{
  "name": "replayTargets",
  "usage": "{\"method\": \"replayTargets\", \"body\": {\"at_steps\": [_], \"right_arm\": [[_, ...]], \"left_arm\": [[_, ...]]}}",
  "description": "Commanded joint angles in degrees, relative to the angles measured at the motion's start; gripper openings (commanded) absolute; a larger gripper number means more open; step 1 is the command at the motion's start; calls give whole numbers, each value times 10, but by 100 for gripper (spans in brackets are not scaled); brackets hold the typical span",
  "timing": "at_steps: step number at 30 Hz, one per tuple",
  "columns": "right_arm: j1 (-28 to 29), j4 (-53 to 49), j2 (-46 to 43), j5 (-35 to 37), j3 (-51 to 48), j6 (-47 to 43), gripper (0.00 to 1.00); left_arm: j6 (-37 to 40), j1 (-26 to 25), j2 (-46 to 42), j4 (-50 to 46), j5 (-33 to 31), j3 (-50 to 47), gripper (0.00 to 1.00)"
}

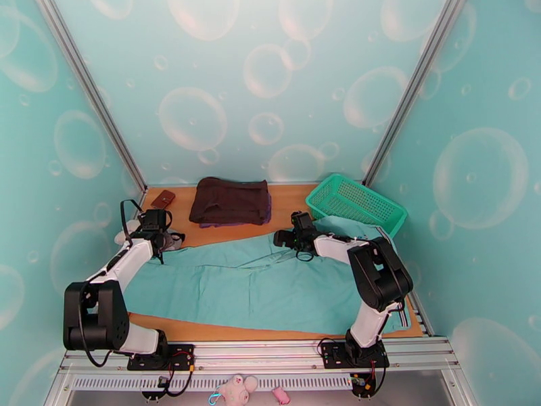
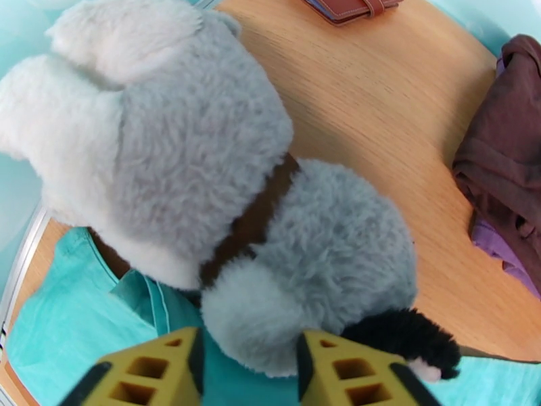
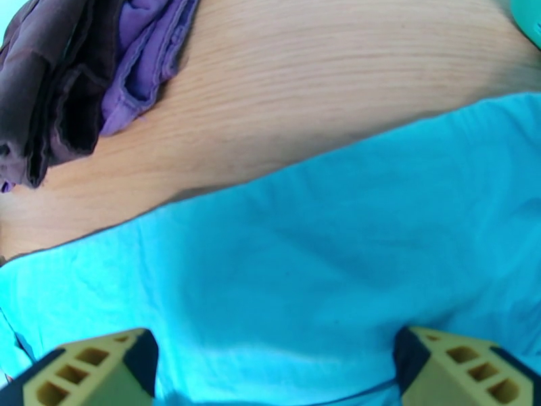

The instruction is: Fold and stack the trousers

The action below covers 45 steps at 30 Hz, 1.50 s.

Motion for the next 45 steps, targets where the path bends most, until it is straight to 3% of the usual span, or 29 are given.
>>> {"method": "replayTargets", "body": {"at_steps": [1, 10, 19, 31, 43, 45], "right_arm": [[-8, -53, -1, -4, -21, 1, 96], [-6, -49, 4, -13, -17, 1, 96], [-3, -49, 2, -14, -18, 1, 97], [10, -54, 5, -12, -11, 2, 97], [25, -59, 18, -13, 9, 4, 97], [28, -59, 18, -14, 10, 5, 97]], "left_arm": [[-4, -2, -7, 6, 4, -10, 45], [-20, -37, -51, -29, -44, -28, 55], [-42, -69, -111, -57, 8, -49, 56], [-67, -69, -41, -99, -50, -41, 54], [-90, -121, 1, -202, -91, 7, 55], [-106, -123, 23, -221, -135, 17, 55]]}}
